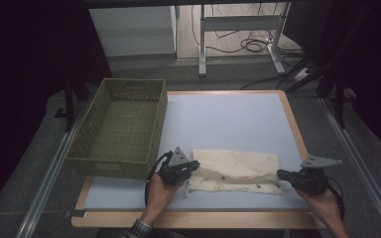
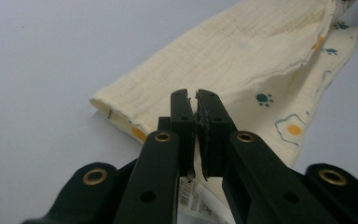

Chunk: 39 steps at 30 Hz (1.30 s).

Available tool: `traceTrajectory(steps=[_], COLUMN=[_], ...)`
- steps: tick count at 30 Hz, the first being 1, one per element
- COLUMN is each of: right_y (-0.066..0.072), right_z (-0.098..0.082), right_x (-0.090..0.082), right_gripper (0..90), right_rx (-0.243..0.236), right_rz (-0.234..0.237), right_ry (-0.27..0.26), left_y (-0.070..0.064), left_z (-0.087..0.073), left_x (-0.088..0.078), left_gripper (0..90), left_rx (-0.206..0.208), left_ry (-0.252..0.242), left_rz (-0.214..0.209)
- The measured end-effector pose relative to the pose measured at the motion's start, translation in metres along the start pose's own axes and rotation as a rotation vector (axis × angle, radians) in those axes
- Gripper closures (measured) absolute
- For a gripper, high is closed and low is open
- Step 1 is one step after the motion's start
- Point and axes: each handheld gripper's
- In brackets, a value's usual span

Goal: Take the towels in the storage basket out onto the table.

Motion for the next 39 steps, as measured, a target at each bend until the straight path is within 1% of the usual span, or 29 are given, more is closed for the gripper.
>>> traceTrajectory(steps=[1, 5, 7, 9, 12, 14, 15, 16, 17, 18, 19, 20, 21, 22, 24, 25, 26, 27, 28, 30, 31, 32, 33, 34, 35, 36, 37, 38, 39], right_y=[0.002, 0.006, 0.007, 0.008, 0.009, 0.011, 0.011, 0.012, 0.012, 0.013, 0.013, 0.013, 0.013, 0.014, 0.013, 0.013, 0.011, 0.011, 0.008, 0.003, 0.003, 0.0, -0.003, -0.009, -0.009, -0.015, -0.015, -0.022, -0.026], right_z=[-0.002, -0.009, -0.011, -0.018, -0.023, -0.027, -0.028, -0.03, -0.03, -0.031, -0.031, -0.03, -0.03, -0.028, -0.026, -0.026, -0.023, -0.023, -0.02, -0.016, -0.016, -0.013, -0.009, -0.002, -0.002, 0.007, 0.007, 0.016, 0.02], right_x=[0.0, 0.001, 0.001, 0.001, 0.002, 0.002, 0.002, 0.001, 0.001, -0.003, -0.005, -0.008, -0.008, -0.014, -0.019, -0.019, -0.023, -0.023, -0.025, -0.022, -0.022, -0.02, -0.018, -0.011, -0.011, -0.004, -0.004, 0.003, 0.007], right_gripper=[86.7, 86.5, 86.5, 86.1, 85.7, 84.2, 82.5, 80.2, 80.2, 76.2, 74.6, 72.8, 72.8, 70.6, 68.5, 68.5, 67.7, 67.7, 66.8, 66.2, 66.2, 65.8, 65.3, 64.8, 64.8, 64.8, 64.8, 64.9, 65.0], right_rx=[-0.001, 0.0, 0.0, 0.001, 0.008, 0.014, 0.015, 0.02, 0.02, 0.027, 0.028, 0.025, 0.025, 0.024, 0.016, 0.016, 0.014, 0.014, 0.02, 0.017, 0.017, 0.019, 0.02, 0.019, 0.019, 0.015, 0.015, 0.011, 0.013], right_rz=[0.002, 0.01, 0.011, 0.013, 0.022, 0.029, 0.035, 0.04, 0.04, 0.047, 0.049, 0.046, 0.046, 0.039, 0.023, 0.023, 0.012, 0.012, 0.001, -0.01, -0.01, -0.018, -0.025, -0.037, -0.037, -0.058, -0.058, -0.084, -0.092], right_ry=[0.003, 0.019, 0.021, 0.023, 0.03, 0.036, 0.034, 0.034, 0.034, 0.031, 0.026, 0.024, 0.024, 0.021, 0.015, 0.015, 0.006, 0.006, 0.004, 0.002, 0.002, 0.002, 0.0, -0.003, -0.003, -0.007, -0.007, -0.01, -0.013], left_y=[0.0, -0.009, -0.011, -0.015, -0.019, -0.019, -0.019, -0.018, -0.018, -0.017, -0.016, -0.013, -0.013, -0.009, -0.006, -0.006, -0.003, -0.003, -0.002, 0.001, 0.001, 0.002, 0.004, 0.007, 0.007, 0.013, 0.013, 0.019, 0.023], left_z=[0.0, -0.009, -0.011, -0.016, -0.02, -0.024, -0.026, -0.028, -0.028, -0.029, -0.03, -0.029, -0.029, -0.027, -0.023, -0.023, -0.019, -0.019, -0.016, -0.006, -0.006, -0.002, 0.002, 0.01, 0.01, 0.018, 0.018, 0.025, 0.027], left_x=[0.0, -0.002, -0.002, -0.004, -0.003, -0.003, -0.004, -0.004, -0.004, -0.006, -0.007, -0.012, -0.012, -0.017, -0.022, -0.022, -0.023, -0.023, -0.022, -0.014, -0.014, -0.01, -0.006, 0.003, 0.003, 0.011, 0.011, 0.02, 0.024], left_gripper=[85.9, 85.9, 85.8, 85.7, 85.3, 83.6, 80.5, 74.7, 69.0, 64.5, 59.2, 54.5, 51.6, 49.9, 46.3, 45.3, 45.3, 44.8, 44.6, 44.7, 45.5, 45.5, 47.6, 50.3, 52.8, 53.8, 54.4, 55.6, 56.5], left_rx=[0.0, 0.018, 0.02, 0.019, 0.03, 0.026, 0.015, 0.004, 0.004, -0.011, -0.022, -0.039, -0.039, -0.05, -0.056, -0.056, -0.062, -0.062, -0.064, -0.068, -0.068, -0.074, -0.077, -0.074, -0.074, -0.093, -0.093, -0.102, -0.11], left_ry=[0.0, 0.018, 0.021, 0.019, 0.038, 0.049, 0.049, 0.047, 0.047, 0.041, 0.036, 0.026, 0.026, 0.01, -0.001, -0.001, -0.007, -0.007, -0.007, -0.005, -0.005, -0.003, 0.0, 0.0, 0.0, 0.0, 0.0, 0.006, 0.013], left_rz=[0.0, -0.013, -0.016, -0.03, -0.025, -0.033, -0.042, -0.049, -0.049, -0.058, -0.062, -0.05, -0.05, -0.031, -0.011, -0.011, 0.005, 0.005, 0.013, 0.026, 0.026, 0.028, 0.026, 0.061, 0.061, 0.072, 0.072, 0.101, 0.11])
Point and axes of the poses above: each handheld gripper's, and its own axes: x roughly forward along the jaws, z roughly out of its top, y roughly to its left, and after that the axes turned 1 degree about z, right-handed
